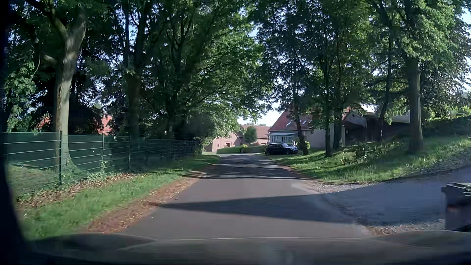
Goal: Follow the waypoints while adhering to traffic rules and regulations
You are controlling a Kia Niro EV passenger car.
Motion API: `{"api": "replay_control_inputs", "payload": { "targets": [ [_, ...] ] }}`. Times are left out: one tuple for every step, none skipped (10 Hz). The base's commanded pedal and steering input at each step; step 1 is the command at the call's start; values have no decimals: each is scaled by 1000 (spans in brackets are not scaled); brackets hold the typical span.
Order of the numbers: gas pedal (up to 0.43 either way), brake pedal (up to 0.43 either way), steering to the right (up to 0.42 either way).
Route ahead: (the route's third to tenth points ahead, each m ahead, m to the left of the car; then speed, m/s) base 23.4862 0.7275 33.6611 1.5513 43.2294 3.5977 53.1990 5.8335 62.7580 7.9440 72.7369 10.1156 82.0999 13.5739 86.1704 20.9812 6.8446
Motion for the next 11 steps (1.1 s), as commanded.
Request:
{"api": "replay_control_inputs", "payload": {
  "targets": [
    [98, 6, 7],
    [98, 6, 6],
    [98, 6, 8],
    [98, 6, 7],
    [98, 6, 0],
    [98, 6, -3],
    [98, 6, -3],
    [98, 6, -3],
    [98, 6, -3],
    [98, 6, -3],
    [98, 6, -4]
  ]
}}
